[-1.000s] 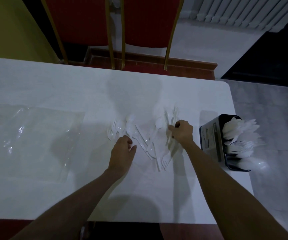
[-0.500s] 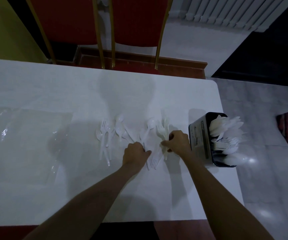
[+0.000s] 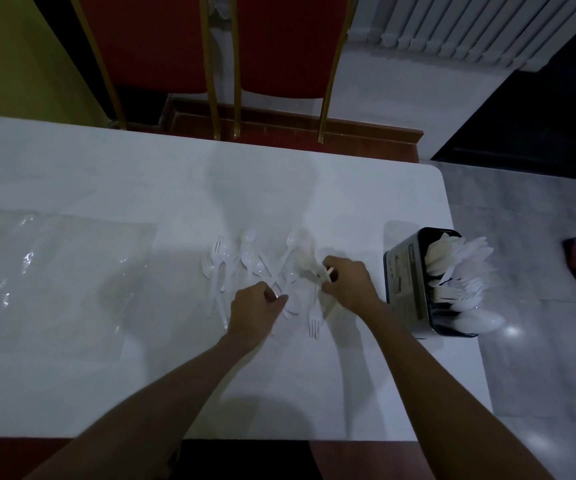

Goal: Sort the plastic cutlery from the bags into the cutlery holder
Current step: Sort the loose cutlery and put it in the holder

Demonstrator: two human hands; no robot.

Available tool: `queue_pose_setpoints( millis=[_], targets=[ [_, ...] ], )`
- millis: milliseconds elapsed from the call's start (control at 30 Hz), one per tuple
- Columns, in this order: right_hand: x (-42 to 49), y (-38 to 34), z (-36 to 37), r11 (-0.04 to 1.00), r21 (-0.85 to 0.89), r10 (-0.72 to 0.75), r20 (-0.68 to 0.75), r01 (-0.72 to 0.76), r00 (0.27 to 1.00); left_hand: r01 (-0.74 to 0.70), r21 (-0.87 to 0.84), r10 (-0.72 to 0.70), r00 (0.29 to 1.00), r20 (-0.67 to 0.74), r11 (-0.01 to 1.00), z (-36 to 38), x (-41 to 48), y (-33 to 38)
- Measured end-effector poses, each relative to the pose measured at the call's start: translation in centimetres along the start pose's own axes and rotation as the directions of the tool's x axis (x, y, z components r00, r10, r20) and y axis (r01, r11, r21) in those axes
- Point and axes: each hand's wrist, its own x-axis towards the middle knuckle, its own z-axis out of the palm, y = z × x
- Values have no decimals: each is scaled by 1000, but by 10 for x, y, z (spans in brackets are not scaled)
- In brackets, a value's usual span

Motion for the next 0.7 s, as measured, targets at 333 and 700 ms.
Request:
queue_pose_setpoints(
  millis=[333,700],
  targets=[
    [3,-2,9,893,-347,-211,238,286,948,-15,-33,5,959,-283,999,-25,6,-44],
    [9,0,-4,980,191,66,-51,-55,997,171,-18,-169,947,-272,985,-49,24,-64]
  ],
)
